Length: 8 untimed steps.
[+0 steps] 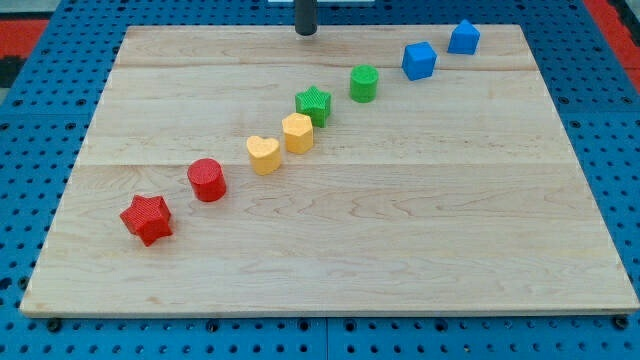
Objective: Adjust the green star to form a diagonal line with a group of blocks
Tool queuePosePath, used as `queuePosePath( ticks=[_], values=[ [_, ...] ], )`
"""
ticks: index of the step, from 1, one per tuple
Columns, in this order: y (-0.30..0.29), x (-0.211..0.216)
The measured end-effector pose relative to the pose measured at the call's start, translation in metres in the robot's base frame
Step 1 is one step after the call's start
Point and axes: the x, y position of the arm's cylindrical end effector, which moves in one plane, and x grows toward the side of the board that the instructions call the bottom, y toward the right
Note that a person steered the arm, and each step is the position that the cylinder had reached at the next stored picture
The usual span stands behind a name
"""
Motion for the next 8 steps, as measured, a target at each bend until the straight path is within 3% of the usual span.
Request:
queuePosePath(
  ticks=[3,5,8],
  values=[
    [-0.046,0.113],
    [-0.051,0.136],
    [-0.001,0.144]
  ],
)
